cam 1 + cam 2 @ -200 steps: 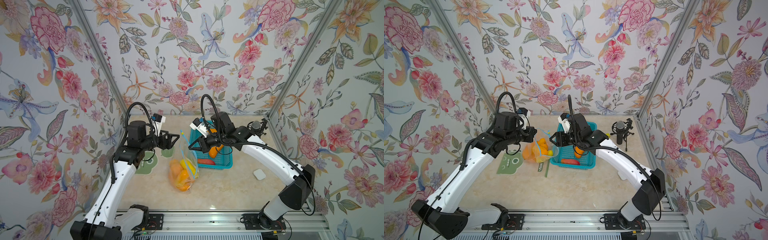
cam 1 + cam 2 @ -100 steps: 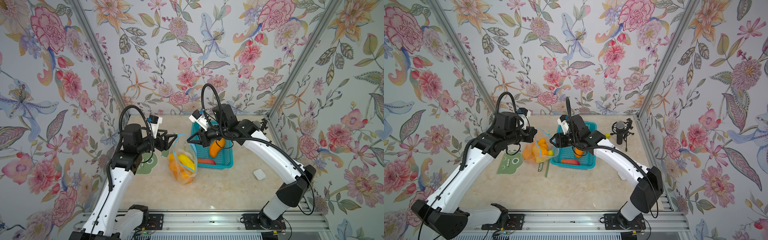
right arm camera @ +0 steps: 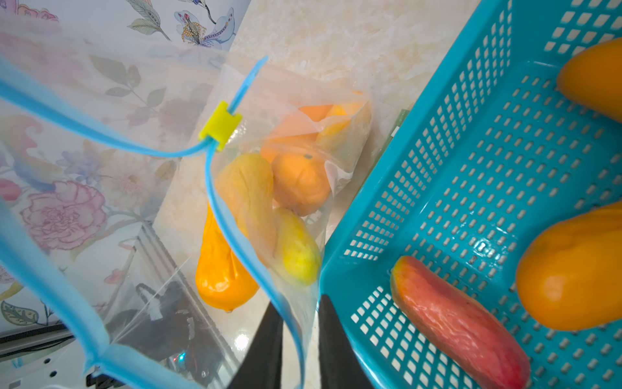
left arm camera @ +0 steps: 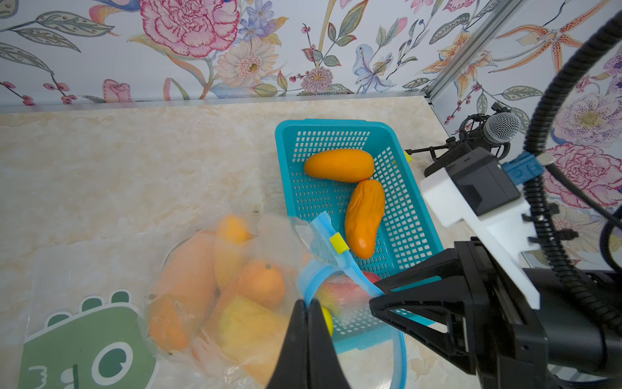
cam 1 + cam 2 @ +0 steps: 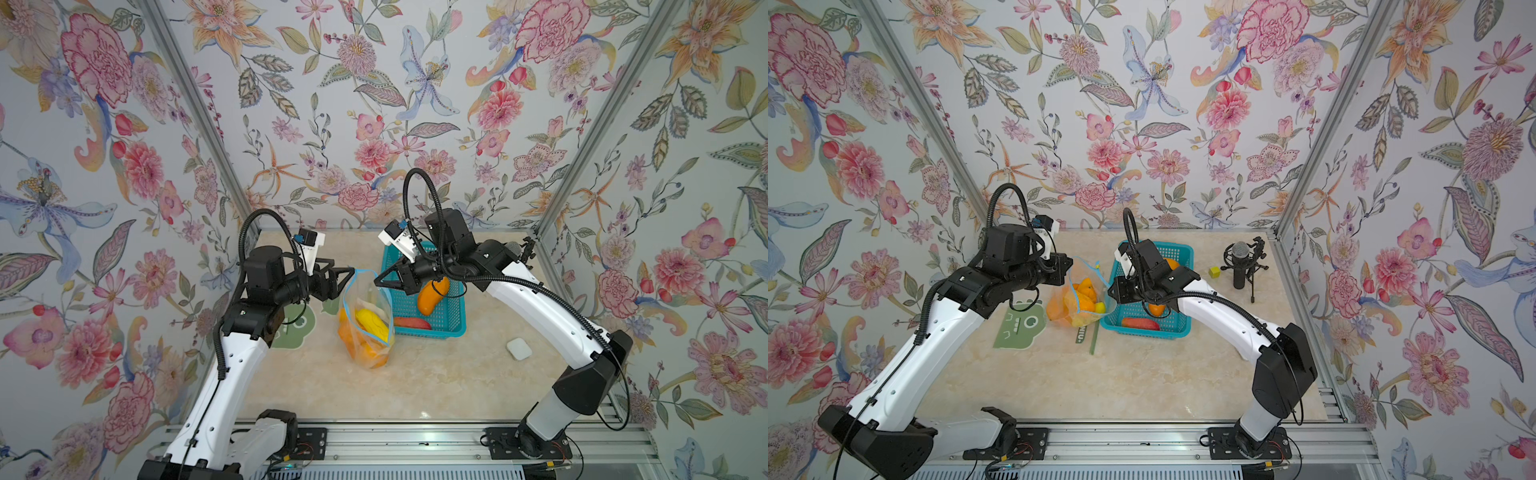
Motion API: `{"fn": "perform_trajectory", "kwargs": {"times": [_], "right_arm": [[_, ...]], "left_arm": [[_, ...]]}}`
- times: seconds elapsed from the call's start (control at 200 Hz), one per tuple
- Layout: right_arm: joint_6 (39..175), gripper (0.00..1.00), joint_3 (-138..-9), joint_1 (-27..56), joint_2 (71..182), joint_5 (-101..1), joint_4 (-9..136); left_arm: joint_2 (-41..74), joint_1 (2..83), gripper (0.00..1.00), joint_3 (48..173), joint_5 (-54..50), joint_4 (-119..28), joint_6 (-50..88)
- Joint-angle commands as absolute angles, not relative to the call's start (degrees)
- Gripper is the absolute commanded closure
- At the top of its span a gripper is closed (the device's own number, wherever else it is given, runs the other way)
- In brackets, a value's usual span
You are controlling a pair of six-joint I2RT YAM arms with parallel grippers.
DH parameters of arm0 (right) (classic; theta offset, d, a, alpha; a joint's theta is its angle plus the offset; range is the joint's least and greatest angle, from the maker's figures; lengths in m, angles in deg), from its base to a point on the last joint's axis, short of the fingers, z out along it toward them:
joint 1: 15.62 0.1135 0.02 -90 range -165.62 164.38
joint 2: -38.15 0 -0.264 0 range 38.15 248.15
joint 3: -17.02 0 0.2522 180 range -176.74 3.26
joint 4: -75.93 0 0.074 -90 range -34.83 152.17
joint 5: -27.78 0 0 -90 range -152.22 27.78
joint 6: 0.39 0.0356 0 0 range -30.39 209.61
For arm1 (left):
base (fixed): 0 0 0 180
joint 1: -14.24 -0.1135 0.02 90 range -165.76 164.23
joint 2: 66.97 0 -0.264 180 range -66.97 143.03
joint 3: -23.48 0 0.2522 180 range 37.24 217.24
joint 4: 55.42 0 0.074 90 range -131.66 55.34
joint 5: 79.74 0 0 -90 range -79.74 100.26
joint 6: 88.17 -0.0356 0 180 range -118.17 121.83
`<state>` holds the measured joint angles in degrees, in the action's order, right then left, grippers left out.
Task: Place the mango in a zip-top bag and seal the zipper
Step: Adjust the zipper food storage bag at the center of the board.
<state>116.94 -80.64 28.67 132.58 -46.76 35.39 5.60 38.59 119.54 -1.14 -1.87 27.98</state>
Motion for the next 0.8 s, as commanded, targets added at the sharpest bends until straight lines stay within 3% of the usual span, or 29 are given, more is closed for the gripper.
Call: {"fn": "perform_trajectory", "kwargs": {"times": [0.0, 0.085, 0.465, 0.796], "right_arm": [[116.8, 0.95, -84.1, 29.0, 134.7, -47.2, 36.0], [116.6, 1.00, -87.2, 29.0, 136.4, -46.0, 36.0], [116.6, 1.00, -104.5, 30.2, 143.5, -36.9, 35.9], [116.4, 1.00, -102.0, 30.3, 137.5, -27.7, 34.6]], "left_arm": [[3.7, 37.9, 1.00, 120.7, -1.5, -2.6, 28.0], [3.4, 37.9, 1.00, 120.5, -2.9, -2.5, 28.3], [1.3, 38.0, 1.00, 122.8, -9.7, -2.5, 28.3], [-2.0, 38.0, 1.00, 121.6, -25.2, -9.1, 30.1]]}}
